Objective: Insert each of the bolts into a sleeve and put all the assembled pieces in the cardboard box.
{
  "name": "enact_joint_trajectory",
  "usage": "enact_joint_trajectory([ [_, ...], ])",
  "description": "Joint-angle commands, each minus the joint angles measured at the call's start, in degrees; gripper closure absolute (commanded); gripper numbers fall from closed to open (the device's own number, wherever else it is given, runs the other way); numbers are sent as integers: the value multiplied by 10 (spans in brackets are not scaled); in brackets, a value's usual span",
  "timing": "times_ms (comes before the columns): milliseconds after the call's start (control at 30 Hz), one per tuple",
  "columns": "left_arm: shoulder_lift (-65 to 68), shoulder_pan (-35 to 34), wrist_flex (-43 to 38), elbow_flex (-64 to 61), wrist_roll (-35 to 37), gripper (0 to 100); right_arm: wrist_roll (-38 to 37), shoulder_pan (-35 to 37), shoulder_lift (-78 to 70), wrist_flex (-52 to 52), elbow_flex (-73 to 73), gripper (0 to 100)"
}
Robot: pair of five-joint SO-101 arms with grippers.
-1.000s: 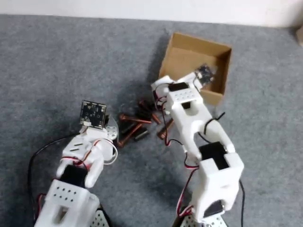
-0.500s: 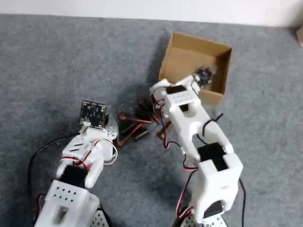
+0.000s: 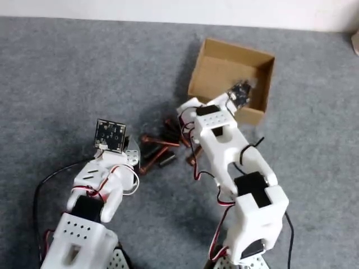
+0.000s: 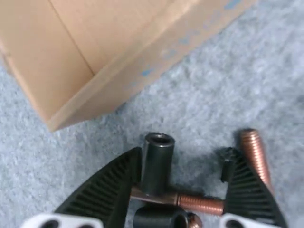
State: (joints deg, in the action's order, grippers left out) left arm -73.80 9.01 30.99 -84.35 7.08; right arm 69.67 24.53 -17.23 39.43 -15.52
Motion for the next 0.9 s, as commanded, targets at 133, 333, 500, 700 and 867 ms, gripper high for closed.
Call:
enact_joint_trajectory([
  [133,-5,-7,-13,7,-2,993,-8,18,-45,10,-32,820],
  [333,-5,-7,-13,7,-2,993,-64,20,-62,12,-31,909],
  [500,-5,-7,-13,7,-2,993,-94,20,-59,12,-31,997],
  [700,-5,-7,-13,7,-2,993,-100,20,-59,12,-31,961],
  [867,-5,-7,-13,7,-2,993,-103,20,-59,12,-31,961],
])
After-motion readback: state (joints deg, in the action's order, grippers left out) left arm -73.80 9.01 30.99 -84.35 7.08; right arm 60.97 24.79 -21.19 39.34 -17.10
